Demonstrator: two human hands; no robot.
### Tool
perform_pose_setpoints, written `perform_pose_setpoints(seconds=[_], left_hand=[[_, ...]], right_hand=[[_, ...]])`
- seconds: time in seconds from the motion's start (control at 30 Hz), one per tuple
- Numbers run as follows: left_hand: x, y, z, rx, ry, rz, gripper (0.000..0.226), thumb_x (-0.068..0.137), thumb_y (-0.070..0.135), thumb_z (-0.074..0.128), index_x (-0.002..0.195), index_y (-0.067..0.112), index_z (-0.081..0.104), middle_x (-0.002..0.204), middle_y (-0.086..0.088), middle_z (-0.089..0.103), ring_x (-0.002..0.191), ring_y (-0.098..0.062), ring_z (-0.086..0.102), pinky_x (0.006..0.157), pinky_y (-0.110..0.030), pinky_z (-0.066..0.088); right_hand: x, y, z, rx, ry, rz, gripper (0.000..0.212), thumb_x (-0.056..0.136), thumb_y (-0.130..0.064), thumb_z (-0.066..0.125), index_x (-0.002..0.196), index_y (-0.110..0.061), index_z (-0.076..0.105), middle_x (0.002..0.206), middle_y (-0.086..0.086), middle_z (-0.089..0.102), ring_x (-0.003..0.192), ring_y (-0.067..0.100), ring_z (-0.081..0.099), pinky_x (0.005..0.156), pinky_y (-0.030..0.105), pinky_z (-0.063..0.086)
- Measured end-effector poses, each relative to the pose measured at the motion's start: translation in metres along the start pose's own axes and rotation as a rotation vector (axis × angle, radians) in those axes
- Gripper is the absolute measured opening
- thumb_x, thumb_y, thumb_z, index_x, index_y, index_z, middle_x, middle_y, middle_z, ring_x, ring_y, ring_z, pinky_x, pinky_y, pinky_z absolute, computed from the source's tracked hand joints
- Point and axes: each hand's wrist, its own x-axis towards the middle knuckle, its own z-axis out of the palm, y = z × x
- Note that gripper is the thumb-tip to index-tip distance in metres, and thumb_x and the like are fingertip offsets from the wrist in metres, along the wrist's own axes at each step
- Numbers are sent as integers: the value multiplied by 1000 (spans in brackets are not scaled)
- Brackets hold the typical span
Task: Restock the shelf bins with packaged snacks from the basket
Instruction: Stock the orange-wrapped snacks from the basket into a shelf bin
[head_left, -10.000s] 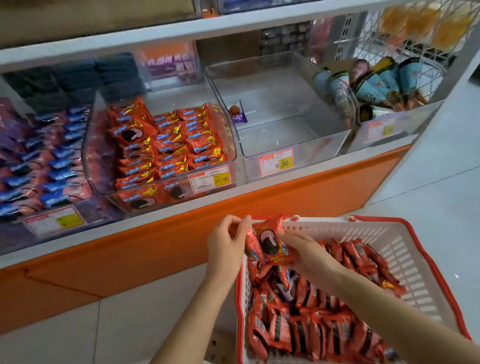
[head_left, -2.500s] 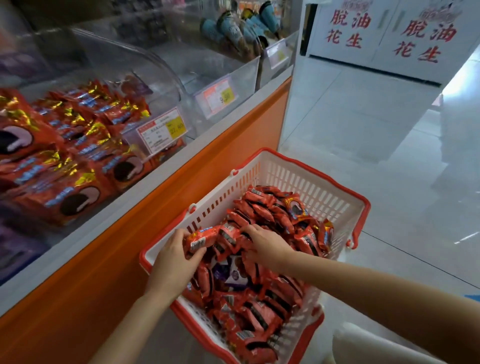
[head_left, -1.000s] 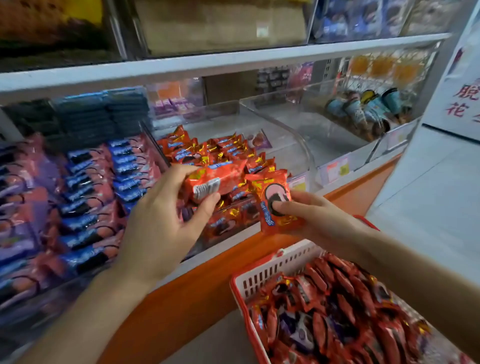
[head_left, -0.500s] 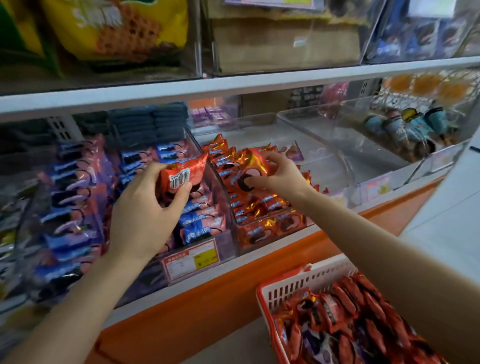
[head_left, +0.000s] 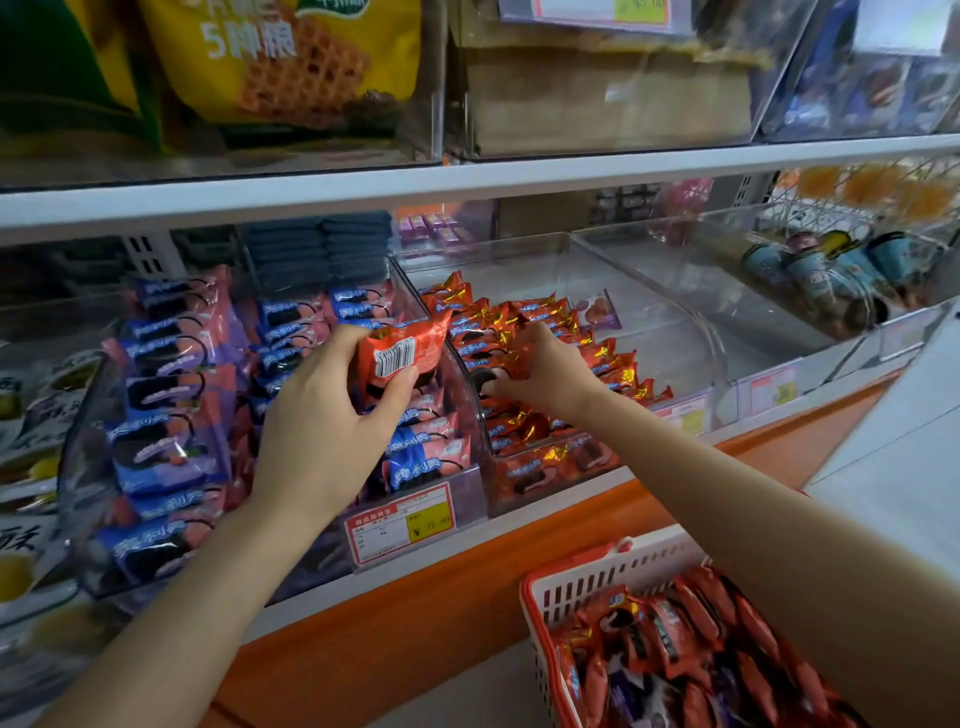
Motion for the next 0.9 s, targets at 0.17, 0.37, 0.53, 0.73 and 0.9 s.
perform_pose_setpoints(seconds=[0.17,0.37,0.53,0.73,0.9], left_hand=[[3,15,5,-69,12,20,28,88,34,61,108,15,56,94,8,60,85,-13,58,72,-13,41],[7,21,14,-114,-26,131,30,83,9,70,111,16,61,105,8,54,98,3,45,87,0,31],[9,21,22,-64,-30,257,47,72,-21,61,107,10,66,111,-2,56,109,-11,48,96,-9,33],[10,25,27,-38,-128,288,49,76,-10,67,115,20,64,122,11,53,120,-9,45,106,-23,30],[7,17,29,77,-303,299,40,92,37,47,130,26,55,129,19,46,127,-3,34,108,-27,18]], right_hand=[[-4,-1,-4,39,1,-1,66,80,-38,74,129,-10,40,123,8,56,106,20,54,81,25,43],[-41,-23,-29,176,269,-182,35,95,-25,55,127,-13,47,124,0,53,100,12,57,82,18,43],[-69,-40,-54,878,-301,95,29,96,-39,47,109,-15,59,91,-2,67,80,12,68,71,21,57],[-66,-26,-56,1166,-303,152,35,85,-12,66,117,-8,53,99,10,72,87,22,70,77,31,59],[-54,-12,-55,759,71,-23,21,86,-10,65,106,-15,60,99,-1,69,92,13,67,82,30,56]])
